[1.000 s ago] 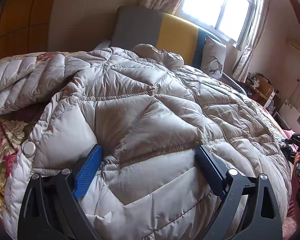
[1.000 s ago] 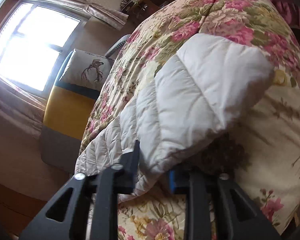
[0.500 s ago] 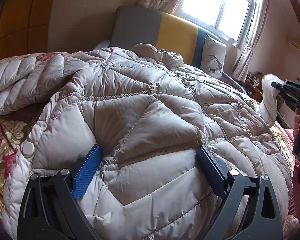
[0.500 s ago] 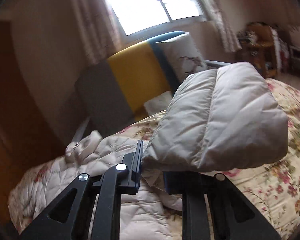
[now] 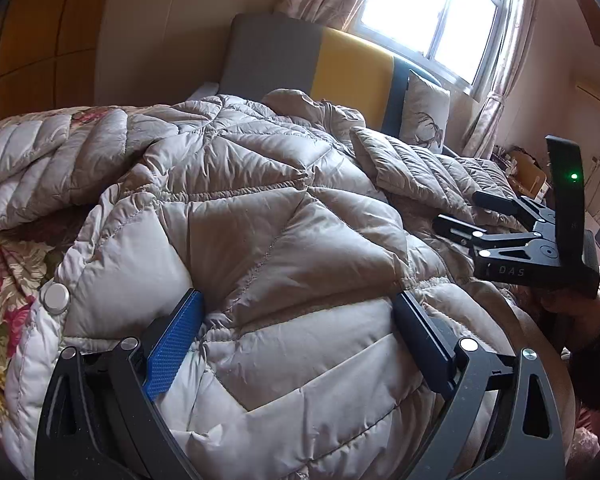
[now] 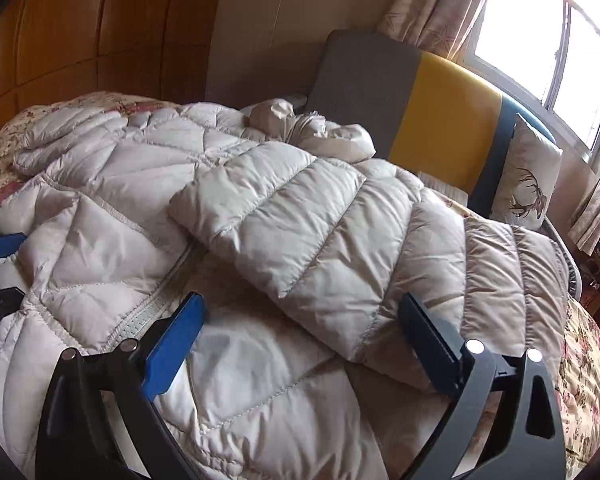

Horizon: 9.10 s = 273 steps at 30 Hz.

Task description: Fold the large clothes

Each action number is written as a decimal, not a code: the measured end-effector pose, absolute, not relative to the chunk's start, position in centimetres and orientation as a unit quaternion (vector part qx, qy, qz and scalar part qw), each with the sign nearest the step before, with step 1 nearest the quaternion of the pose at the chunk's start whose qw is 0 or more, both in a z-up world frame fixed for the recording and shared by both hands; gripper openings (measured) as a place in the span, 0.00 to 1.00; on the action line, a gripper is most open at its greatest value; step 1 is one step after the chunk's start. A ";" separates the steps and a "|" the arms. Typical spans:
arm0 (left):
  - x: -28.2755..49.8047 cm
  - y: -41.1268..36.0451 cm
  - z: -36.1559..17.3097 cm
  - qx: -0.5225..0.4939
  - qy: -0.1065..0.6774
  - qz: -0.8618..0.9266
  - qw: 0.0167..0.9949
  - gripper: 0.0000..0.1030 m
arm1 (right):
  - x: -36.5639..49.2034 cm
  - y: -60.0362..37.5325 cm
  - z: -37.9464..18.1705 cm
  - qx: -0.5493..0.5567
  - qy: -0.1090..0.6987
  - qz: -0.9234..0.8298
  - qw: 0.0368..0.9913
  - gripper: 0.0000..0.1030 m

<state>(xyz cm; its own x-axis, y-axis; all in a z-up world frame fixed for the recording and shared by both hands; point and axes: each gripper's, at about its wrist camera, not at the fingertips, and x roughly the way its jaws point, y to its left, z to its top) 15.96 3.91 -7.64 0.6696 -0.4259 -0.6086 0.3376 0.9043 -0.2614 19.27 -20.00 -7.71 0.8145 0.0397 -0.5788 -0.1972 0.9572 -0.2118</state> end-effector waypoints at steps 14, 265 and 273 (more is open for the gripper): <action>24.1 -2.6 1.3 -0.088 0.370 -0.242 0.892 0.91 | 16.9 -29.4 -4.9 0.068 0.176 -0.150 0.970 0.98; 31.4 12.2 -3.7 -0.165 0.385 0.092 0.903 0.82 | 35.4 -20.3 -11.1 0.135 0.342 -0.014 0.930 0.15; 36.8 15.1 -10.2 -0.154 0.443 0.135 0.873 0.86 | 35.7 -18.8 -11.3 0.125 0.344 -0.010 0.931 0.19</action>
